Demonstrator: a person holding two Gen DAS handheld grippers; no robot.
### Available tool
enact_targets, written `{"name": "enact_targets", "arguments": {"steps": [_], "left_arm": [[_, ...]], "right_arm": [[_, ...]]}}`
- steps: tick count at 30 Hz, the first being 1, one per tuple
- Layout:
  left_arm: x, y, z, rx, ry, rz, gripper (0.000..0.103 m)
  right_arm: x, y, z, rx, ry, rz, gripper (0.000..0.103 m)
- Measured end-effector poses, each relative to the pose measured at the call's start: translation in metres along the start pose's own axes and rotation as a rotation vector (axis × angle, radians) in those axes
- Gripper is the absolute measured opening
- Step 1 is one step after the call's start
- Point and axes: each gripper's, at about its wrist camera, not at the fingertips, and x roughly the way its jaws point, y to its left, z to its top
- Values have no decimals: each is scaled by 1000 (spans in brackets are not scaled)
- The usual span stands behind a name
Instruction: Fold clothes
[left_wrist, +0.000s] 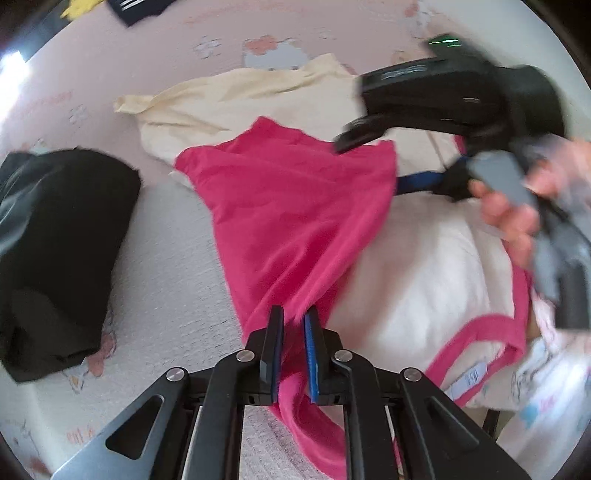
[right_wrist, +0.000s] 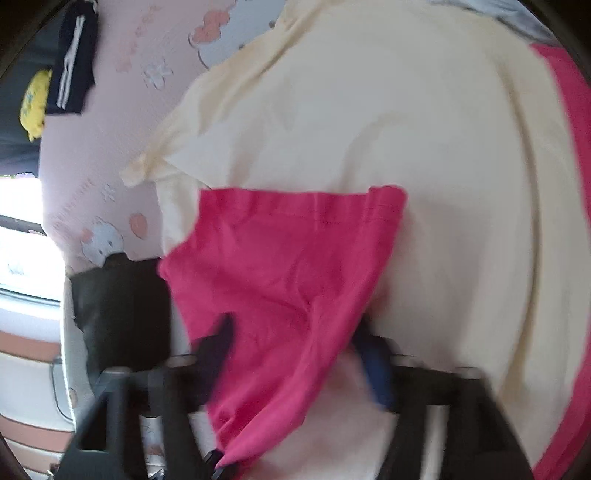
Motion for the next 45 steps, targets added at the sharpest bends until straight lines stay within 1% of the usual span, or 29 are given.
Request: {"name": "enact_targets", "arguments": {"steps": [2, 5, 10, 13, 18, 21, 25, 27, 30, 32, 38, 41, 42, 44, 45], "left_arm": [[-4, 5, 3, -53, -6, 12, 10], [-9, 8, 6, -92, -2, 24, 11], [-19, 8, 6, -108, -7, 39, 11], [-26, 4, 4, -83, -26, 67, 11], [-24, 2, 5, -99, -12, 72, 11], [-23, 4, 7, -120, -7, 79, 11], [-15, 11, 14, -168, 23, 35, 11], [-9, 16, 17, -207, 45, 13, 11], [4, 27, 21, -279, 95, -45, 11], [10, 33, 24, -303, 121, -63, 11], [18, 50, 40, -338, 166, -138, 11], [18, 60, 53, -357, 174, -157, 11], [17, 64, 58, -366, 173, -164, 12], [17, 70, 70, -383, 164, -185, 12], [17, 73, 75, -390, 157, -192, 12]], "right_arm": [[-14, 4, -7, -38, -24, -34, 73], [-19, 9, -12, -70, -16, -69, 73], [-31, 7, -21, -116, -13, -106, 73], [-36, 6, -27, -148, -6, -139, 73], [-43, 2, -31, -137, 6, -135, 73], [-48, 3, -35, -158, 8, -147, 73], [-57, 7, -45, -208, 6, -185, 73], [-60, 11, -47, -229, 9, -187, 73], [-61, 22, -48, -279, 15, -189, 73], [-61, 32, -46, -309, 24, -210, 73], [-74, 72, -26, -329, 88, -299, 73], [-80, 92, -16, -339, 120, -343, 73], [-85, 101, -10, -339, 122, -339, 73], [-90, 116, 5, -345, 116, -305, 75], [-92, 123, 11, -349, 114, -288, 79]]}}
